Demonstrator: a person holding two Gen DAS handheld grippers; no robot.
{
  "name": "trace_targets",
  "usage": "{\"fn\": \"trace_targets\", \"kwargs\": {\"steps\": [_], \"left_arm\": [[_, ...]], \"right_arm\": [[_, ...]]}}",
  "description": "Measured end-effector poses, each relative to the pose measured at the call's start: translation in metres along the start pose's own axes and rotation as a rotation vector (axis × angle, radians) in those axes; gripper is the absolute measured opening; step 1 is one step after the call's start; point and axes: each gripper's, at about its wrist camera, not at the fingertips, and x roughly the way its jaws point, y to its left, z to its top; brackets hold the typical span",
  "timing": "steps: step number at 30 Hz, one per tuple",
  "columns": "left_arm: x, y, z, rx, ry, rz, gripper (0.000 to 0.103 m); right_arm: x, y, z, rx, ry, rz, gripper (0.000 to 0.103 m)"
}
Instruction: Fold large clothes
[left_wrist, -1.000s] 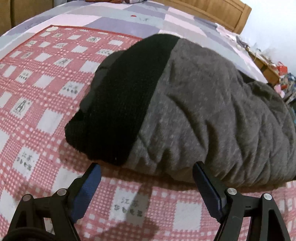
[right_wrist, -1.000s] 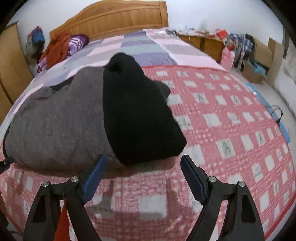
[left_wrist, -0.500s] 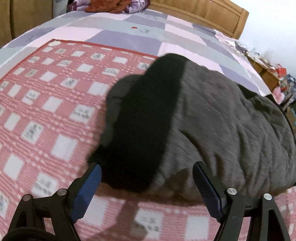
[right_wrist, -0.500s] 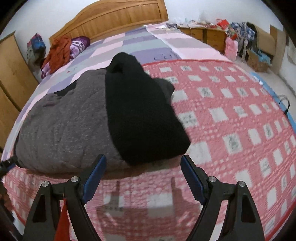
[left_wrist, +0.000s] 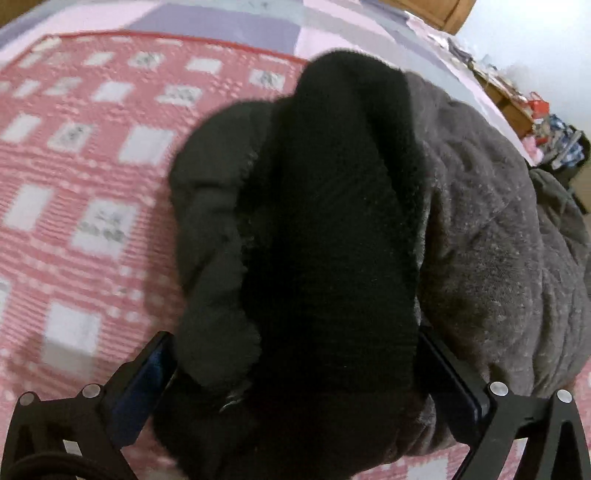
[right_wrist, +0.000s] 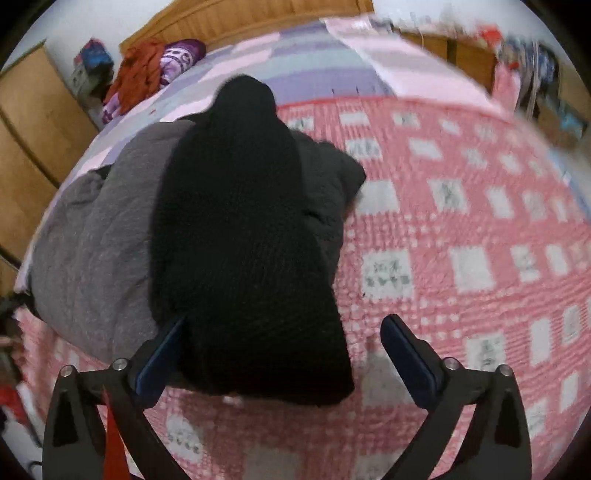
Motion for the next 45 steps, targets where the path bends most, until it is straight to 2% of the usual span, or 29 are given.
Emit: {"fn": "trace_targets", "kwargs": {"steps": [3,4,5,6,7,8,9,10,13,18,22,32,37,42,45], "left_arm": [[0.013,0.000,0.001,-0.010,0.034,-0.041,0.101],[0.012,-0.005,0.001,0.019,0.024,-0.048,0.090],[0.011,-0.010,0.001,0.046,0.015,-0.029,0.084],[0.004,-0.021,0.000,0.093,-0.008,-0.027,0.070],[0.000,-0.027,0.000,0.113,-0.018,-0.013,0.061],[-0.005,-0.032,-0.003,0.131,-0.029,0.000,0.055],[-0.009,-0.032,-0.004,0.128,-0.034,-0.001,0.053],[-0.013,-0.029,-0.005,0.115,-0.036,-0.008,0.049],[-0.026,-0.025,-0.005,0.073,-0.053,-0.032,0.044],[-0.048,-0.024,-0.004,0.055,-0.081,-0.063,0.041],[-0.065,-0.016,-0.013,0.070,-0.076,-0.064,0.041],[-0.122,0.015,-0.083,0.079,-0.021,-0.030,0.041],[-0.149,0.031,-0.123,0.086,0.019,-0.022,0.041],[-0.141,0.046,-0.144,0.106,0.038,0.003,0.044],[-0.127,0.052,-0.145,0.112,0.022,0.019,0.055]], "right_arm": [[0.016,-0.005,0.000,0.049,0.051,0.056,0.103],[0.020,-0.005,0.000,0.065,0.063,0.073,0.103],[0.024,-0.005,0.002,0.088,0.079,0.102,0.103],[0.025,-0.004,0.003,0.086,0.079,0.115,0.098],[0.023,0.000,0.004,0.067,0.071,0.142,0.077],[0.019,0.007,0.003,0.037,0.062,0.140,0.074],[0.015,0.011,0.002,0.014,0.053,0.136,0.064],[0.010,0.015,0.001,-0.005,0.044,0.130,0.059],[-0.002,0.022,-0.001,-0.017,0.016,0.110,0.052],[-0.023,0.029,-0.001,-0.019,-0.033,0.118,0.046],[-0.039,0.031,-0.010,-0.026,-0.028,0.148,0.046],[-0.068,0.061,-0.088,-0.037,0.042,0.193,0.046],[-0.094,0.080,-0.140,-0.024,0.086,0.211,0.046],[-0.103,0.092,-0.186,-0.012,0.122,0.170,0.046],[-0.093,0.093,-0.199,0.007,0.108,0.120,0.047]]}}
